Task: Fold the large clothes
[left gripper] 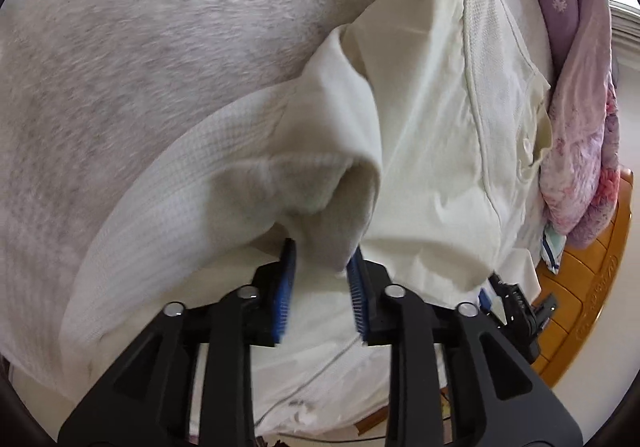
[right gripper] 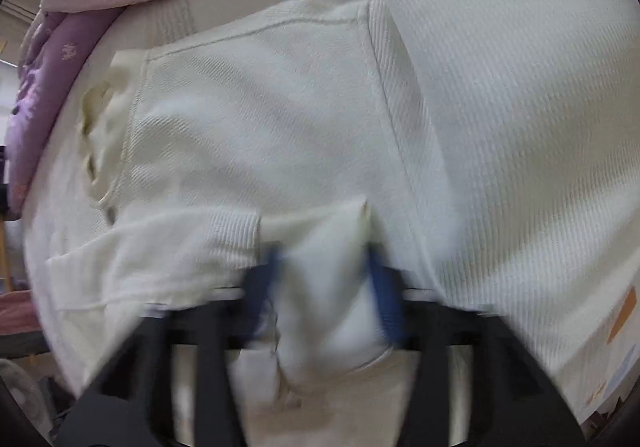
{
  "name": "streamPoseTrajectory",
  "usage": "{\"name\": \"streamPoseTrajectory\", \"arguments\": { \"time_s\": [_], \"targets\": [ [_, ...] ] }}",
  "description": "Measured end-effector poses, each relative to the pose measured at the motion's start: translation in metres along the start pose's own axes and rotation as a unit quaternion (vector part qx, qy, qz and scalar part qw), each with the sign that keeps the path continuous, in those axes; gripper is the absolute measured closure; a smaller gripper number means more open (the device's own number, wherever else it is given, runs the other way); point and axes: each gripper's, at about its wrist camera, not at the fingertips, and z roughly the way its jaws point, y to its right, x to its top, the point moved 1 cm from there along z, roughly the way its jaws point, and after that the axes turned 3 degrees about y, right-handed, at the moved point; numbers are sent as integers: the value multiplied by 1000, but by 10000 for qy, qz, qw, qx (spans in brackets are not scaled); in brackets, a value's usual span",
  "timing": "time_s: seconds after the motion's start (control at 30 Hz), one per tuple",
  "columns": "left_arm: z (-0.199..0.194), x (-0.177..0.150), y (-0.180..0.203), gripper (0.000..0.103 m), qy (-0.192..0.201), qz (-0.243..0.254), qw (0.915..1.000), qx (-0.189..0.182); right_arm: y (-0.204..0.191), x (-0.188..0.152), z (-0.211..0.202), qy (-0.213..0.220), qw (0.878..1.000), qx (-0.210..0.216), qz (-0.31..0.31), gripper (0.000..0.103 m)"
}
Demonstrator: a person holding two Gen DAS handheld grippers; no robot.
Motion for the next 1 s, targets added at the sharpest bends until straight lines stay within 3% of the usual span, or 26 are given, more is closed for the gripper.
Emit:
{"name": "streamPoseTrajectory", "arguments": {
  "time_s": [0.07,0.23,0.33,0.43,0.47,0.53,0.57,0.7,0.87,1.0],
  "targets": [
    [-13,-3,-7,67,77,-154,9999,-7,7,-11,-11,-12,9998,82,169,33],
    [-28,6,-34,67,147,-1149,9905,-746,16,-42,-17,-87,9987,105,481,33],
    [-37,15,-41,67,336,-1621,9761,-1411,18,-47,-17,11,9972,7,750,33],
    [-45,29,-53,67,587,-2137,9628,-1548,16,-47,-15,16,9963,-113,851,33],
    [-47,31,-57,72,680,-2269,9578,-1626,14,-47,-15,24,9967,-177,794,34],
    [-50,36,-63,93,805,-2248,9644,-1134,11,-43,-11,45,9974,-252,679,35],
    [-51,36,-66,94,830,-2181,9675,-970,6,-41,-7,60,9975,-295,636,38],
    [-67,28,-79,94,969,-1637,9796,-654,0,-37,-2,162,9969,-496,588,59],
    [-53,27,-72,92,1369,-877,9867,99,1,-35,8,267,9973,-631,279,61],
    [-78,23,-53,83,1053,-300,9930,444,-9,-35,-9,180,9971,-725,124,60]
  ]
}}
